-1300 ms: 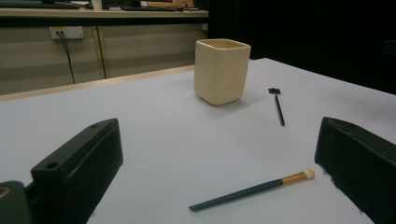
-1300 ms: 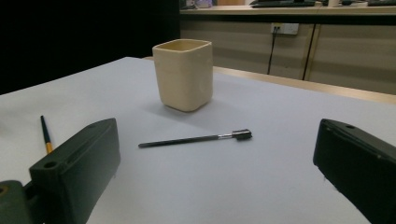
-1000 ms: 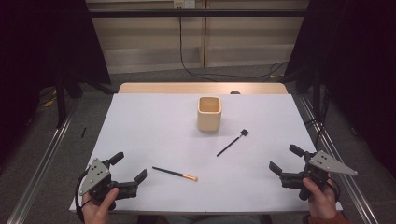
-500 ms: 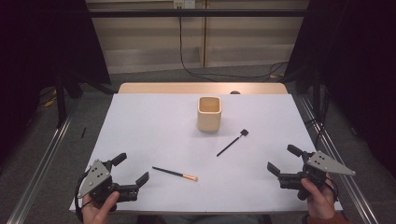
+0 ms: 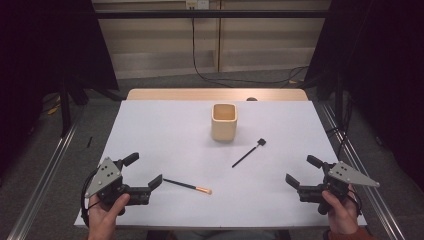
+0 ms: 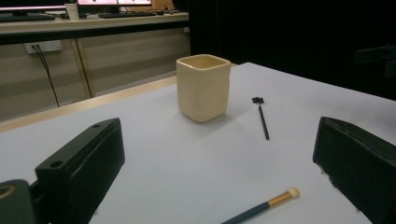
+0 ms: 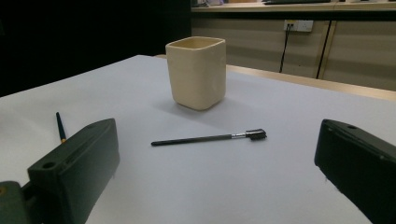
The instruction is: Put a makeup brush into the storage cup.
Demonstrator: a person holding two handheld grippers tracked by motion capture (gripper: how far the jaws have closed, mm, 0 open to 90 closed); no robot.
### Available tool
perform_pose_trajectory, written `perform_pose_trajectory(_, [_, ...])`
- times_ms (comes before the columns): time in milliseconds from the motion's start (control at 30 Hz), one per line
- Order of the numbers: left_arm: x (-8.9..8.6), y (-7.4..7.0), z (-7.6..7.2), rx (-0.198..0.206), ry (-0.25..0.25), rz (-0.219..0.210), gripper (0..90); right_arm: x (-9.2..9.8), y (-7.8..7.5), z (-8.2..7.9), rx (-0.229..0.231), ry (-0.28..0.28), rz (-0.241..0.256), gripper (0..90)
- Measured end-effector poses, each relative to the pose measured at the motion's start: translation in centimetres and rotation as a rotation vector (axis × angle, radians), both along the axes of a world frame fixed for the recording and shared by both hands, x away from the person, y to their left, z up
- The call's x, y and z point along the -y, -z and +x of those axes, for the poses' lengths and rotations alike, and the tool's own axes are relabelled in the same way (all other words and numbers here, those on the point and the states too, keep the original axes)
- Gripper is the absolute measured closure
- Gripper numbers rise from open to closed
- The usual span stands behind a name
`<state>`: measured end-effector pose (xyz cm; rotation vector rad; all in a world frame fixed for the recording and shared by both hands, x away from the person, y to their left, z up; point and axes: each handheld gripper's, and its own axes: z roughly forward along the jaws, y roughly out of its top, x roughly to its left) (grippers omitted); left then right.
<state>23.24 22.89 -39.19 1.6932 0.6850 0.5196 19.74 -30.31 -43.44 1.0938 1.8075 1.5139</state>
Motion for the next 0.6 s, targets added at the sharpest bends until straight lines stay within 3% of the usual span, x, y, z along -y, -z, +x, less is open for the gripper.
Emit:
perform_pose_trajectory(333, [1.4, -0.1, 1.1, 0.014, 0.030, -0.035, 1.8, 0.0, 0.0, -0.1, 0.003, -0.004, 0.006, 0.0])
perform_pose_trajectory(600, [2.6, -0.8, 1.5, 0.036, 0.047, -0.031, 1.3, -0.1, 0.0, 0.0, 0.003, -0.012, 0.005, 0.0])
